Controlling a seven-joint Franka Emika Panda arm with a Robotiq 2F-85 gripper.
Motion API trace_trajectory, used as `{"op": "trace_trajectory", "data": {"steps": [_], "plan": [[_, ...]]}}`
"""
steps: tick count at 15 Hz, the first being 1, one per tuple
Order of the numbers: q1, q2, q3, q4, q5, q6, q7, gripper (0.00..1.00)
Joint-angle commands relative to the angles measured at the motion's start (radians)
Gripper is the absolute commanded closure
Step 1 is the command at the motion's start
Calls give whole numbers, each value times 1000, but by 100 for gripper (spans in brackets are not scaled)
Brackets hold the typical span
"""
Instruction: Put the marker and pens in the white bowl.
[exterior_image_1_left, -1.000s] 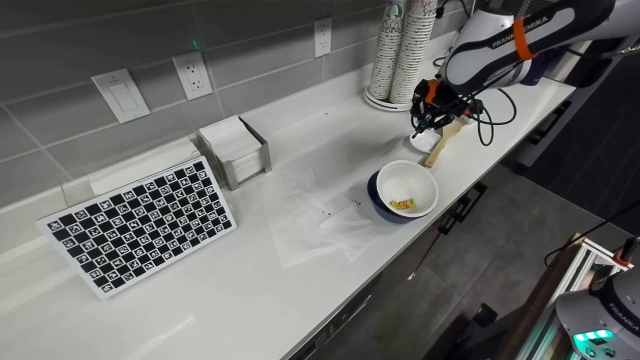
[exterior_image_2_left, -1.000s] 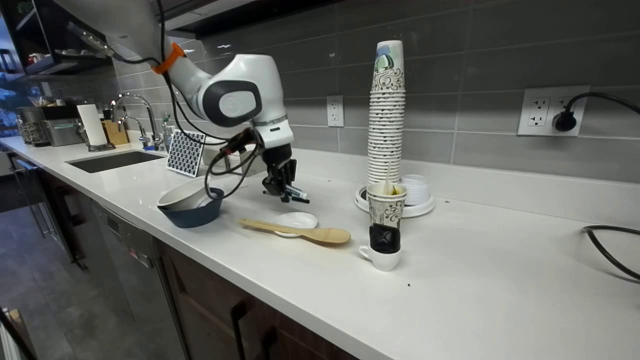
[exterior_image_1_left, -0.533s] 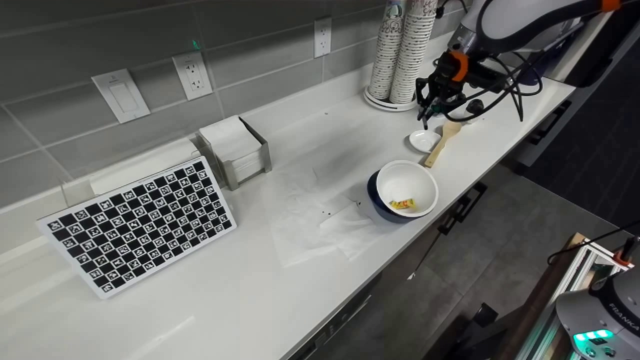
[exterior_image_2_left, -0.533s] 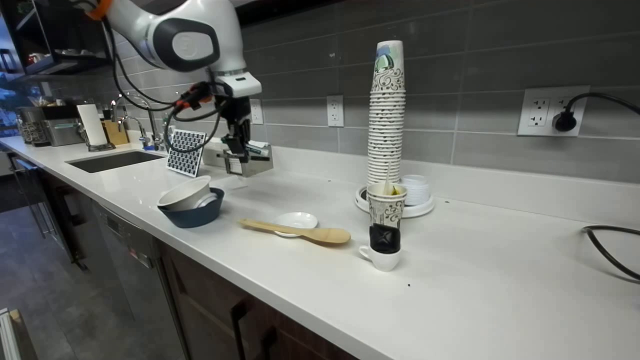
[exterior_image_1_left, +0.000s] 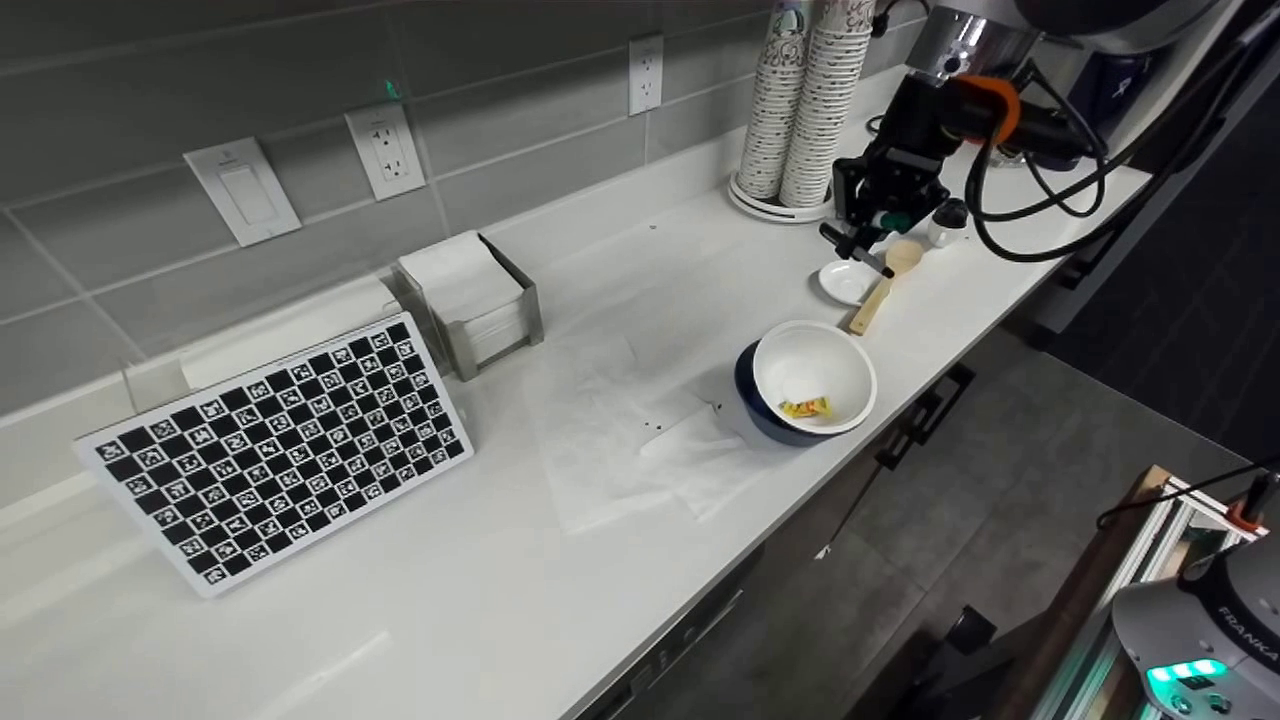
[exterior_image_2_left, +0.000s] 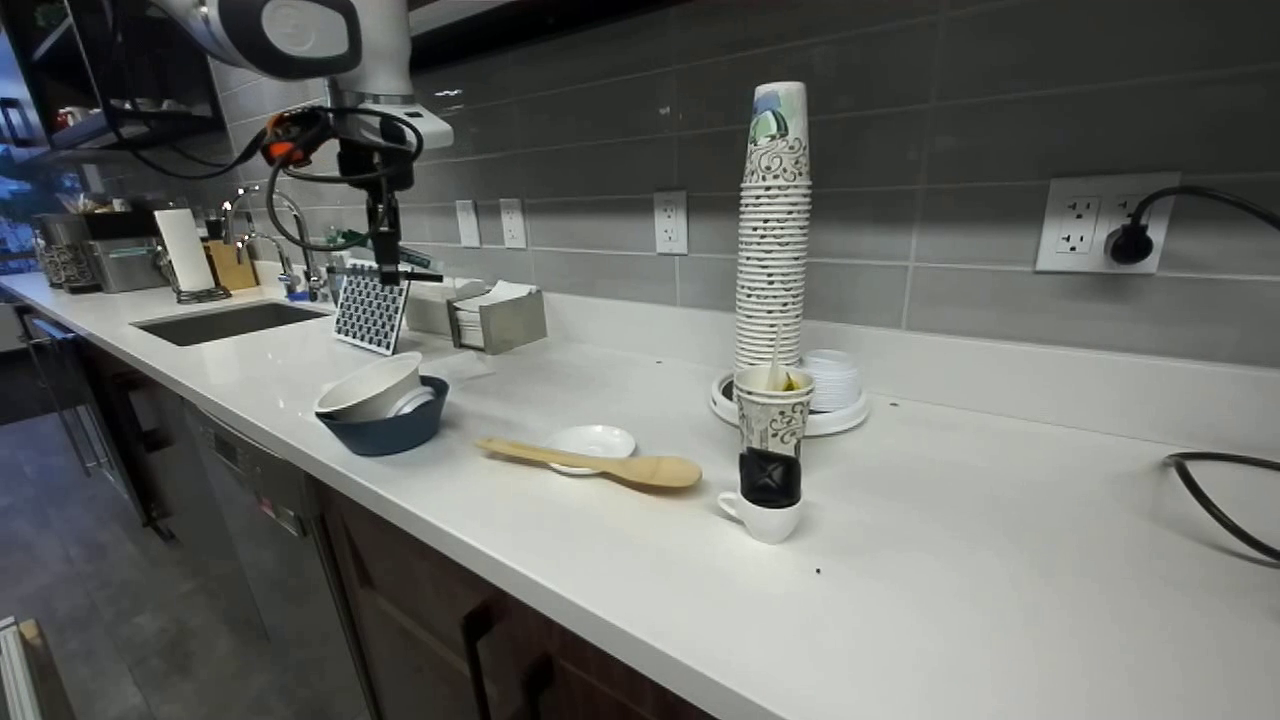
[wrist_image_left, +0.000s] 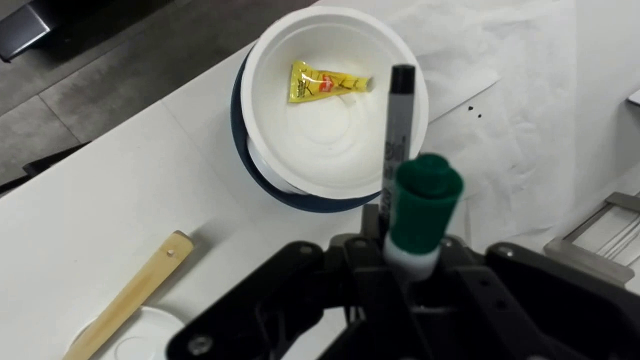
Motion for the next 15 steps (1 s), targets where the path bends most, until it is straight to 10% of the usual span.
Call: {"op": "trace_trajectory", "data": {"steps": [1,15], "plan": [[-16,0,9,6,9,-11,-25,85],[75,76,118,-29,16,-152,-93,96]]}}
